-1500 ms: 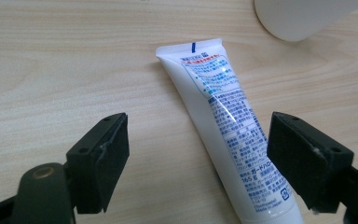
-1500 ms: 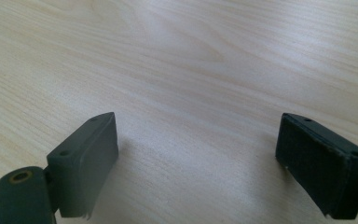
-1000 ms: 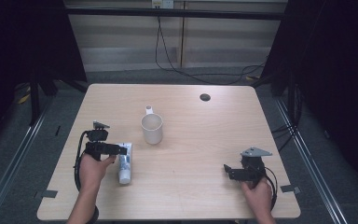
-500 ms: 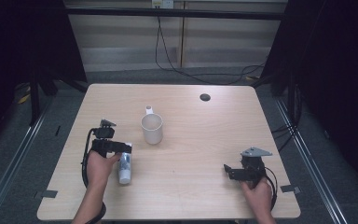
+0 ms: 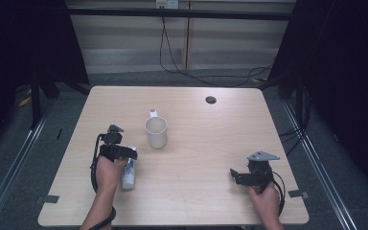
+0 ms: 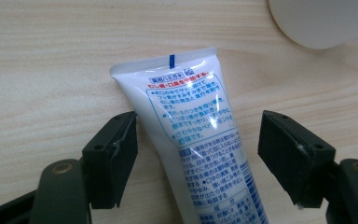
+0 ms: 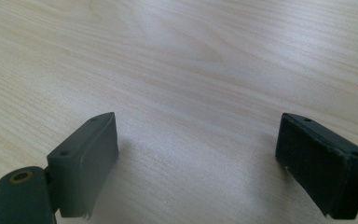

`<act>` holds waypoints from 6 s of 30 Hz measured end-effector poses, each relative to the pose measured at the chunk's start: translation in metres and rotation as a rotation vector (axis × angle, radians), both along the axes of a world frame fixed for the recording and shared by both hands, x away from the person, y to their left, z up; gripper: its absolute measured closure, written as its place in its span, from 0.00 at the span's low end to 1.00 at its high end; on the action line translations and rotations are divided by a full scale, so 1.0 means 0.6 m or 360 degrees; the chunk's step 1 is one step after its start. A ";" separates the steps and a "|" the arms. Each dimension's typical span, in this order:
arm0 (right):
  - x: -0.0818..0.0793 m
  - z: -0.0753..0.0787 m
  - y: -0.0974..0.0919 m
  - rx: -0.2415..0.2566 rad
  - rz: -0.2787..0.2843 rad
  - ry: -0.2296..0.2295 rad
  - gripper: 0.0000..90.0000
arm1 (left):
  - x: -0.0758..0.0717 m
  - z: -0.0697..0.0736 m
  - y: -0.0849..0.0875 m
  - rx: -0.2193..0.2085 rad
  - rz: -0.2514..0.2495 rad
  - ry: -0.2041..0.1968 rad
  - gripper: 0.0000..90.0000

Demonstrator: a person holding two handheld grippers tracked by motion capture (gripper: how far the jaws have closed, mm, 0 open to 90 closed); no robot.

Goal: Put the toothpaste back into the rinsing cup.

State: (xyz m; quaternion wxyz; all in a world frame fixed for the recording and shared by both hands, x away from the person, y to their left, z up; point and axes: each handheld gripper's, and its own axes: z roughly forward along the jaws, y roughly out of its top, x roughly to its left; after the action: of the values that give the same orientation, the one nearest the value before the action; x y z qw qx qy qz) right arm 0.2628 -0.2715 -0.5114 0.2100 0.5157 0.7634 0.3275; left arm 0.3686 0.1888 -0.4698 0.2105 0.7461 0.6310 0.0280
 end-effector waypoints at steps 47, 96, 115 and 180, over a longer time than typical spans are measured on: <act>0.001 0.000 -0.001 -0.0005 -0.0001 -0.0006 0.14 | -0.029 0.072 0.009 -0.0033 -0.0074 -0.0450 0.76; 0.001 0.000 -0.001 -0.0001 -0.0004 -0.0005 0.14 | -0.026 0.171 -0.004 -0.0247 -0.0058 -0.0909 0.76; 0.001 0.000 -0.001 -0.0005 -0.0002 -0.0006 0.14 | -0.014 0.197 -0.028 -0.0312 -0.0088 -0.0998 0.76; 0.001 0.000 -0.001 -0.0002 -0.0004 -0.0006 0.14 | 0.076 0.189 -0.122 -0.0352 -0.0138 -0.1065 0.75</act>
State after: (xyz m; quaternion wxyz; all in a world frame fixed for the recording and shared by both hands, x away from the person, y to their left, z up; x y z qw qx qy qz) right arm 0.2631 -0.2718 -0.5116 0.2122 0.5159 0.7625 0.3278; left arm 0.4145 0.1157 -0.3563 0.4862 0.6945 0.4940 0.1933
